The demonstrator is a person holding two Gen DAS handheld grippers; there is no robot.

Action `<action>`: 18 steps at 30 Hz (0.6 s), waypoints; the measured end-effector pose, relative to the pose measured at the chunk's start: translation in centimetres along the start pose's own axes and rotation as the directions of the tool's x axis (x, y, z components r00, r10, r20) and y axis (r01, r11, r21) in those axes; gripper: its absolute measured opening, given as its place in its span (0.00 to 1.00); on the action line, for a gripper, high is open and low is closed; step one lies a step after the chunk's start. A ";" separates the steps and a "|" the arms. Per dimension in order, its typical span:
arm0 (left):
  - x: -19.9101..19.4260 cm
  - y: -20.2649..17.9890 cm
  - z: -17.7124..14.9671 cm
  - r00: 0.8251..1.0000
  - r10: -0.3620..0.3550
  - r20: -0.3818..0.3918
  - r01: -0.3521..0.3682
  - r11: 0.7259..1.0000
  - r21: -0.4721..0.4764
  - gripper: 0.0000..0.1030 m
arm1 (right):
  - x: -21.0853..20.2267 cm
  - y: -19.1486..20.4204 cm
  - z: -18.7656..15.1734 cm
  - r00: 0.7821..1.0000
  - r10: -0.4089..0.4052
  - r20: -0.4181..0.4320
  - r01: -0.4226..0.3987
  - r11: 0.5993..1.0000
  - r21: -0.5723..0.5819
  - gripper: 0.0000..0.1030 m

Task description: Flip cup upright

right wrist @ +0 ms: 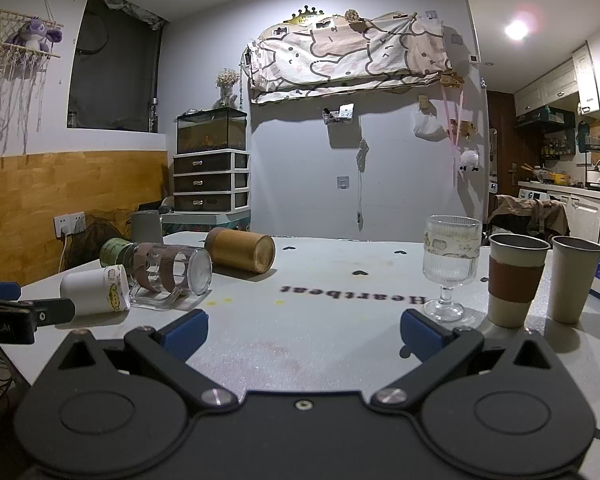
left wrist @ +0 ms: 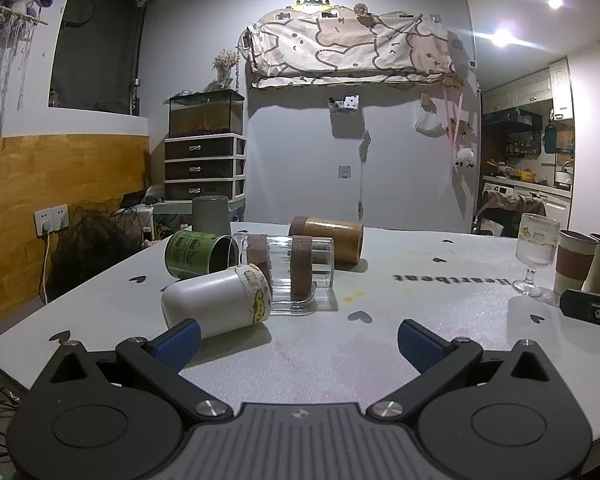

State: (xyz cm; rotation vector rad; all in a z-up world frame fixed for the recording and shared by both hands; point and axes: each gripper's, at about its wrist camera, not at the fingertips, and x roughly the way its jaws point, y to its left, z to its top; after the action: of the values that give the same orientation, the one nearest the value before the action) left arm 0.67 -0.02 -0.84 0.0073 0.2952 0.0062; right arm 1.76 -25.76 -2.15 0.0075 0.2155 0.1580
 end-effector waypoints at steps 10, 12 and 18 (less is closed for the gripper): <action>0.1 -0.1 -0.1 1.000 0.000 -0.005 0.000 1.000 0.001 1.00 | 0.0 0.0 0.0 1.000 0.000 -0.001 0.000 1.000 0.000 1.00; 0.1 -0.1 -0.1 1.000 -0.001 -0.005 0.001 1.000 0.001 1.00 | 0.0 0.0 0.0 1.000 0.000 -0.001 0.000 1.000 0.000 1.00; 0.1 -0.1 -0.1 1.000 0.000 -0.004 0.000 1.000 0.001 1.00 | -0.1 0.0 0.0 1.000 0.000 -0.001 0.000 1.000 0.001 1.00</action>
State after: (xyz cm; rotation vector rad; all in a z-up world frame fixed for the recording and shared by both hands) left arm 0.74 -0.10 -1.01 0.0081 0.2992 0.0058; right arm 1.70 -25.79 -2.18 0.0081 0.2162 0.1577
